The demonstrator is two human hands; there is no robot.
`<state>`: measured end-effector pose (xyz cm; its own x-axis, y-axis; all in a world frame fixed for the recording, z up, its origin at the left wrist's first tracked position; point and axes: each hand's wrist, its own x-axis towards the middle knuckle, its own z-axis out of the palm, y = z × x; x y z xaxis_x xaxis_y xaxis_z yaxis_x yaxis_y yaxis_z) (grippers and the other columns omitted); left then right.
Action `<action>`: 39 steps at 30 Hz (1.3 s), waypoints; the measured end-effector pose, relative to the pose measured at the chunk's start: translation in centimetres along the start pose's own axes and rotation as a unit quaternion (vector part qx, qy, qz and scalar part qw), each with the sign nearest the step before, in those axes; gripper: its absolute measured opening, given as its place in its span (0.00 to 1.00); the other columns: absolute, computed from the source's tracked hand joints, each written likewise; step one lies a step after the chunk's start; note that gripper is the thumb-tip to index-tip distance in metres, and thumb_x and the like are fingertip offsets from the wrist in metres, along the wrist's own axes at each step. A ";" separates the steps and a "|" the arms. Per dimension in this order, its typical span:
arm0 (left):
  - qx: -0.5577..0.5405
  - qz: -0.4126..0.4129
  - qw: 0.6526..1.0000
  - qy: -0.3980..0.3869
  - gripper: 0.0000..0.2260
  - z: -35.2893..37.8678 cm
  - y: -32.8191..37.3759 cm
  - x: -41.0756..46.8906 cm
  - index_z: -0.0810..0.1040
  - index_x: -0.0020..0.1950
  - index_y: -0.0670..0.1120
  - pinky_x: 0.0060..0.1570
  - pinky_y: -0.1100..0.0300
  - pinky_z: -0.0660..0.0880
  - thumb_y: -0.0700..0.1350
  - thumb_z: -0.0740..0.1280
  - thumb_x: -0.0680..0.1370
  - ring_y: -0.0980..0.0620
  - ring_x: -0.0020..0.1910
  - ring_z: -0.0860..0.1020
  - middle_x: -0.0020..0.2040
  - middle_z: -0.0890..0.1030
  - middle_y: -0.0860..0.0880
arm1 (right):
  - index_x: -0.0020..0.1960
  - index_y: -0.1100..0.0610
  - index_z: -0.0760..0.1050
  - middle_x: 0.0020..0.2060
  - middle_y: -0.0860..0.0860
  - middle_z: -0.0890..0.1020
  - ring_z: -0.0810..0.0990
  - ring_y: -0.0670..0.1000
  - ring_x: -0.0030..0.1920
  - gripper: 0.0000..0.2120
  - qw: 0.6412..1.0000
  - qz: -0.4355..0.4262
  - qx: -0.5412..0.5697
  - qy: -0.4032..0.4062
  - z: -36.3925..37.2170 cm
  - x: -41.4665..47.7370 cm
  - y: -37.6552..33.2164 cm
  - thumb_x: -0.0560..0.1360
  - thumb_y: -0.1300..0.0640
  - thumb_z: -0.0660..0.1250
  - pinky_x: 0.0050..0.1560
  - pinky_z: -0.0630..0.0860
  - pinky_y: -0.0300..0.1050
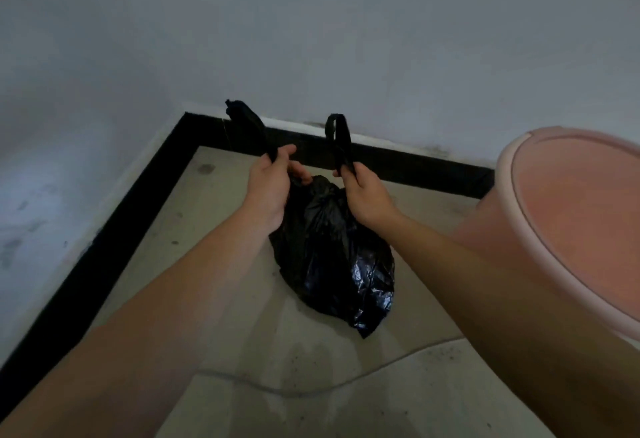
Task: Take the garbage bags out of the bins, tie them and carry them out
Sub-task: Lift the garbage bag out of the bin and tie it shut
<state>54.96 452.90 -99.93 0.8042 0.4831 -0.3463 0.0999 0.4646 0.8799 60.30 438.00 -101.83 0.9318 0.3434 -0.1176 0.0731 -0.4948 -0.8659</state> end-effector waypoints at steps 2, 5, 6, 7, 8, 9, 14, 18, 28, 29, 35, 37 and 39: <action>-0.039 -0.038 0.997 -0.054 0.08 0.6 1.7 -0.5 0.76 0.58 0.41 0.39 0.54 0.76 0.41 0.59 0.84 0.52 0.27 0.70 0.27 0.68 0.50 | 0.52 0.51 0.76 0.36 0.45 0.76 0.74 0.45 0.36 0.12 0.998 -0.033 -0.042 -0.032 -1.0 0.0 -1.0 0.85 0.50 0.55 0.35 0.66 0.39; 0.028 -0.043 0.989 -0.140 0.04 0.4 3.0 -1.6 0.77 0.49 0.44 0.37 0.58 0.71 0.36 0.66 0.79 0.54 0.26 0.66 0.26 0.67 0.52 | 0.51 0.51 0.76 0.40 0.46 0.79 0.78 0.48 0.44 0.10 0.989 -0.054 -0.081 -0.112 -2.1 -0.2 -2.1 0.85 0.51 0.56 0.43 0.72 0.39; 0.060 -0.038 0.984 -0.166 0.05 0.2 3.0 -1.9 0.76 0.45 0.46 0.36 0.59 0.71 0.37 0.68 0.79 0.55 0.26 0.65 0.26 0.67 0.53 | 0.50 0.51 0.76 0.44 0.49 0.81 0.79 0.51 0.48 0.10 0.984 -0.057 -0.090 -0.142 -2.2 -0.2 -2.2 0.84 0.51 0.57 0.49 0.74 0.43; 0.079 -0.035 0.980 -0.177 0.07 0.0 2.9 -2.2 0.75 0.43 0.47 0.35 0.60 0.70 0.39 0.70 0.79 0.56 0.25 0.64 0.25 0.67 0.53 | 0.49 0.51 0.76 0.47 0.51 0.82 0.80 0.52 0.51 0.10 0.980 -0.057 -0.093 -0.168 -2.3 -0.3 -2.4 0.84 0.51 0.58 0.54 0.75 0.48; 0.078 -0.035 0.982 -0.168 0.08 -0.1 2.8 -2.3 0.74 0.42 0.48 0.34 0.60 0.69 0.42 0.70 0.79 0.57 0.24 0.63 0.25 0.66 0.53 | 0.49 0.50 0.77 0.47 0.52 0.82 0.81 0.52 0.51 0.10 0.977 -0.055 -0.088 -0.184 -2.3 -0.4 -2.4 0.84 0.50 0.59 0.57 0.75 0.52; 0.059 -0.037 0.988 -0.141 0.09 -0.2 2.7 -2.4 0.72 0.42 0.49 0.33 0.59 0.67 0.44 0.69 0.80 0.57 0.22 0.62 0.24 0.65 0.54 | 0.50 0.51 0.77 0.47 0.52 0.82 0.81 0.51 0.50 0.09 0.977 -0.051 -0.078 -0.190 -2.3 -0.7 -2.7 0.83 0.49 0.61 0.57 0.76 0.53; -0.075 -0.060 0.995 -0.013 0.08 -0.2 2.8 -1.7 0.70 0.45 0.50 0.22 0.64 0.65 0.50 0.65 0.82 0.58 0.20 0.60 0.23 0.62 0.54 | 0.63 0.54 0.73 0.48 0.49 0.82 0.83 0.47 0.48 0.21 0.980 0.039 0.015 -0.197 -2.9 -1.9 -3.2 0.76 0.44 0.71 0.46 0.79 0.38; -0.041 -0.081 0.996 -0.011 0.08 -0.4 2.5 -1.7 0.70 0.45 0.50 0.20 0.65 0.63 0.47 0.66 0.82 0.58 0.19 0.60 0.23 0.62 0.54 | 0.55 0.54 0.81 0.50 0.52 0.85 0.84 0.50 0.52 0.16 0.976 0.068 -0.011 -0.207 -3.8 -1.8 -1.8 0.78 0.43 0.68 0.58 0.79 0.50; 0.149 -0.162 0.946 -0.240 0.08 -2.2 3.4 -2.3 0.77 0.54 0.45 0.30 0.64 0.67 0.36 0.68 0.77 0.56 0.29 0.66 0.32 0.72 0.52 | 0.49 0.52 0.85 0.44 0.50 0.87 0.84 0.45 0.45 0.08 0.985 0.011 0.048 -0.166 -4.0 -1.6 -2.3 0.78 0.49 0.70 0.49 0.79 0.40; 0.154 -0.158 0.940 -0.259 0.10 -2.4 3.5 -2.3 0.78 0.57 0.45 0.30 0.64 0.66 0.41 0.71 0.76 0.57 0.30 0.66 0.34 0.72 0.53 | 0.49 0.52 0.85 0.45 0.50 0.87 0.85 0.46 0.46 0.08 0.983 0.007 0.038 -0.180 -4.2 -1.6 -2.5 0.78 0.49 0.70 0.50 0.80 0.41; 0.154 -0.142 0.945 -0.252 0.14 -2.6 3.7 -2.3 0.81 0.59 0.46 0.27 0.64 0.62 0.53 0.64 0.81 0.56 0.28 0.61 0.31 0.64 0.51 | 0.55 0.50 0.84 0.49 0.48 0.87 0.85 0.47 0.52 0.14 0.971 0.028 0.010 -0.239 -4.4 -1.6 -3.2 0.75 0.44 0.72 0.57 0.80 0.45; 0.136 -0.145 0.941 -0.273 0.13 -2.6 3.9 -2.5 0.81 0.57 0.47 0.28 0.63 0.63 0.53 0.62 0.82 0.55 0.28 0.62 0.32 0.64 0.50 | 0.63 0.50 0.80 0.55 0.48 0.85 0.83 0.48 0.56 0.24 0.970 0.057 0.030 -0.236 -4.7 -1.7 -3.6 0.73 0.37 0.70 0.58 0.79 0.45; 0.142 -0.150 0.934 -0.292 0.14 -2.6 4.1 -2.8 0.80 0.59 0.47 0.29 0.61 0.62 0.54 0.61 0.82 0.55 0.29 0.63 0.33 0.64 0.50 | 0.70 0.50 0.74 0.60 0.49 0.80 0.79 0.49 0.60 0.35 0.966 0.104 0.079 -0.222 -4.9 -1.5 -4.1 0.72 0.28 0.62 0.61 0.77 0.47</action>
<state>51.62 455.40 -96.25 0.8892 -0.1637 -0.4273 0.4567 0.2586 0.8512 60.34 435.61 -95.76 0.6729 0.5760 -0.4641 -0.1872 -0.4744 -0.8602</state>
